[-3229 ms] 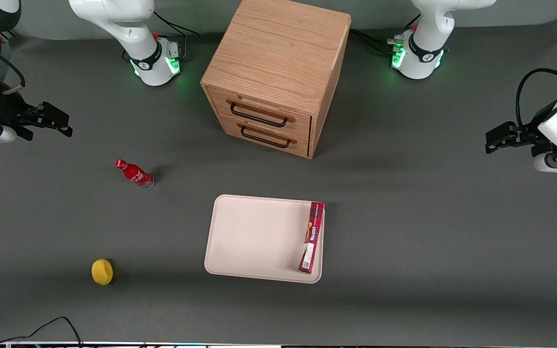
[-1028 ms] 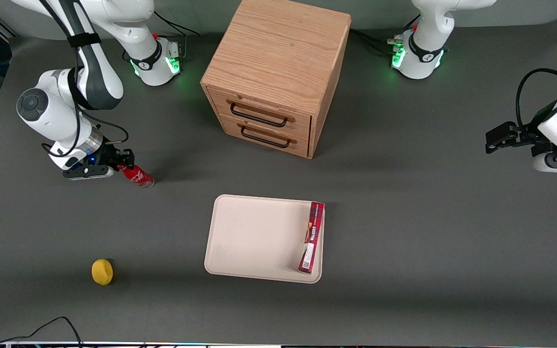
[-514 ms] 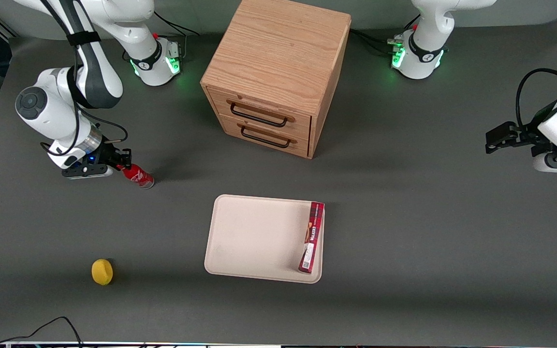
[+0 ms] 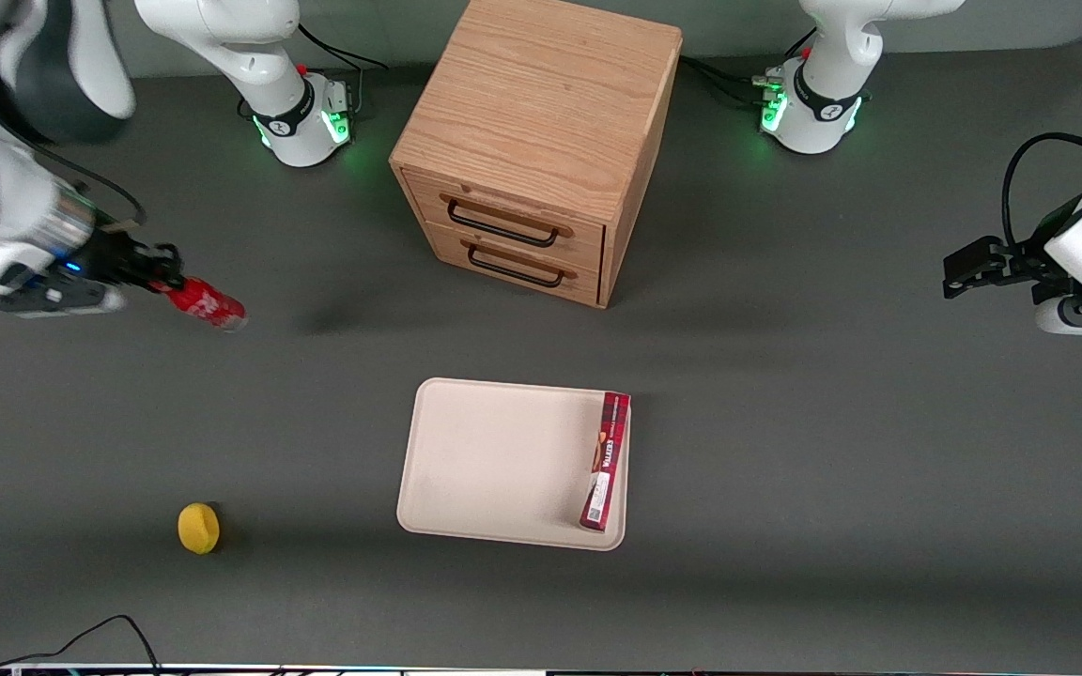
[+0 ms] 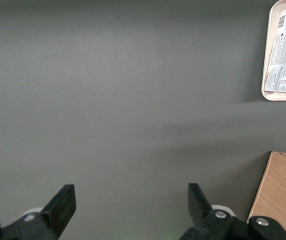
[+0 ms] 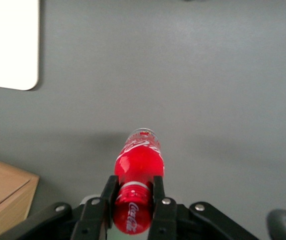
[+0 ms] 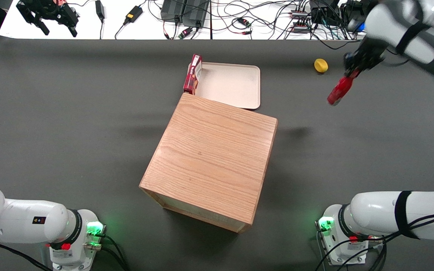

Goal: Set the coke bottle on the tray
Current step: 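Lift the bottle with the right gripper off the table, then carry the bottle over the cream tray and stand it upright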

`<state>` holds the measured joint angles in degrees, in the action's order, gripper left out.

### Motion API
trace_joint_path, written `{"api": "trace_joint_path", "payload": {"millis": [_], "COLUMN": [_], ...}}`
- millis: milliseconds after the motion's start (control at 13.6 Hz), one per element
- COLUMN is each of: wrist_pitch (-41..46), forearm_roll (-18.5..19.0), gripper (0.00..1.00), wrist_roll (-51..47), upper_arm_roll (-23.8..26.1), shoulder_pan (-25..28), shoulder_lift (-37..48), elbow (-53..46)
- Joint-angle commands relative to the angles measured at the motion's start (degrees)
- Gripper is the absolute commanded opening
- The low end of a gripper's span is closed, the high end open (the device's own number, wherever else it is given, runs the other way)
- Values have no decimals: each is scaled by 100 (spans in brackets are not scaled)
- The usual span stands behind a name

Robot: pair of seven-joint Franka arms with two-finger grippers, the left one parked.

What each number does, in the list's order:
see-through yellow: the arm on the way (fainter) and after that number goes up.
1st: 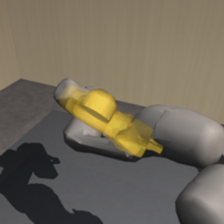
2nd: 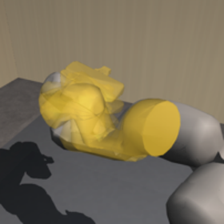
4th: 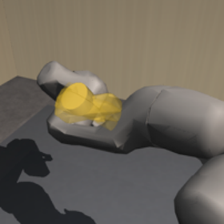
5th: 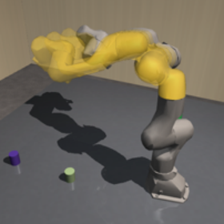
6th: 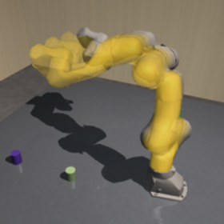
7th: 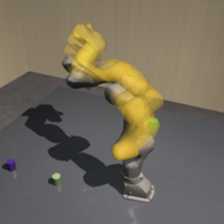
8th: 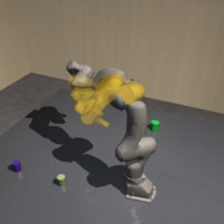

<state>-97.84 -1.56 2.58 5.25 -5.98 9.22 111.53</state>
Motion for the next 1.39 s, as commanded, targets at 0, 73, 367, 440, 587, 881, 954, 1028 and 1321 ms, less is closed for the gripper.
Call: {"api": "trace_joint_path", "payload": {"millis": [0, 73, 367, 440, 587, 881, 954, 1028, 1321], "wrist_pitch": [1350, 1799, 2874, 2928, 2928, 2631, 2290, 1852, 322], "forearm_roll": [50, 50, 59, 51, 59, 68, 68, 68, 182], "gripper": [0, 0, 0, 0, 0, 0, 0, 0, 0], "wrist_roll": [-38, -116, -590, -774, -1327, -3039, -3488, -3918, -4642], "upper_arm_roll": [11, 11, 63, 98, 99, 37, 28, 28, -120], "shoulder_pan": [-70, -62, 35, 70, 481, 1684, 1940, 2177, 2802], "shoulder_lift": [-332, -507, -1535, -1711, -2072, -3266, -3504, -3706, -4778], "elbow": [-1559, -2095, -3960, -4129, -4428, -5455, -5527, -5528, -5519]}}
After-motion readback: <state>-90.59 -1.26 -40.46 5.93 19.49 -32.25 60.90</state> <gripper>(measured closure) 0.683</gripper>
